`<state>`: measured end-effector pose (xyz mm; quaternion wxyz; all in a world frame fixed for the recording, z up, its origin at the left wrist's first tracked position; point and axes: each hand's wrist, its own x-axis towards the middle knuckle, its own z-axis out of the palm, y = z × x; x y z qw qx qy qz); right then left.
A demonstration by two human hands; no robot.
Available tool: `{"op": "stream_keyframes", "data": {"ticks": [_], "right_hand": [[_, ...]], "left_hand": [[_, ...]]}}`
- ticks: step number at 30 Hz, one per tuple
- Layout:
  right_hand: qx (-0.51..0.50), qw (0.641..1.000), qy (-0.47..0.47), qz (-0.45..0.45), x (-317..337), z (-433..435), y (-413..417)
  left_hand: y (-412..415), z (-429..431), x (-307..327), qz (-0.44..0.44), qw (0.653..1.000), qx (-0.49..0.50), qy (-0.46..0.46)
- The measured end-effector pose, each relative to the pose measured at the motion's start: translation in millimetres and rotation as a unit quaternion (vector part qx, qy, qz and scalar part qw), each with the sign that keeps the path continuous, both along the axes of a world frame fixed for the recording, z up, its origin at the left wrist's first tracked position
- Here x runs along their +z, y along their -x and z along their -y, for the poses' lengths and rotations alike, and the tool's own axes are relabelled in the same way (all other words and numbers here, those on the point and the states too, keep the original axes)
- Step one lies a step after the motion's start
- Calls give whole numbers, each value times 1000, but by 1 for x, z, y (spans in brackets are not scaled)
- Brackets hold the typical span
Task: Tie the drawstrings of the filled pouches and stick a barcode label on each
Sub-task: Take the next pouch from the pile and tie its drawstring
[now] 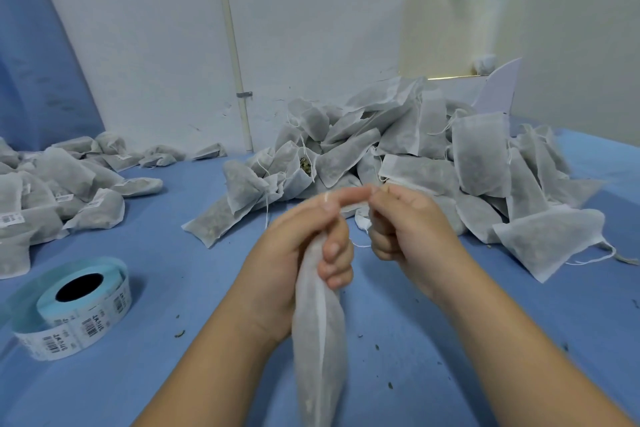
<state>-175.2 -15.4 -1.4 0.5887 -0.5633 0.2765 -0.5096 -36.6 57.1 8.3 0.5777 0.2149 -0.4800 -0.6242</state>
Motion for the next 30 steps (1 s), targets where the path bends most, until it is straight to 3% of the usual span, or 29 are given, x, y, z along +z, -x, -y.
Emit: {"op": "stream_keyframes", "data": {"ticks": [4,7,10,12,14,16,19,23,27,30], "right_hand": [[-17,994,38,-105,1,-7,-4],[-26,969,137,-203,-1,-14,-7],[5,956,188,-224,-2,-19,-9],[10,958,198,-207,-1,-20,-7],[-5,962,207,-178,2,-20,-5],[-39,964,213,-158,5,-17,0],[-79,966,204,-135,8,-14,7],[-57,974,182,-122,7,-11,8],[15,982,144,-119,4,-12,2],[20,984,114,-135,3,-11,-1]], "left_hand": [[-8,5,2,-54,991,108,-58],[-15,9,0,-8,974,199,-106],[-17,11,-5,136,943,285,-104],[-17,11,-8,276,899,334,-65],[-15,10,-9,381,858,345,-13],[-12,9,-10,425,846,321,15],[-7,5,-10,446,853,270,32],[-1,-1,-7,432,879,199,43],[2,-3,-1,302,945,124,-7],[0,-1,-1,200,976,71,-51]]}}
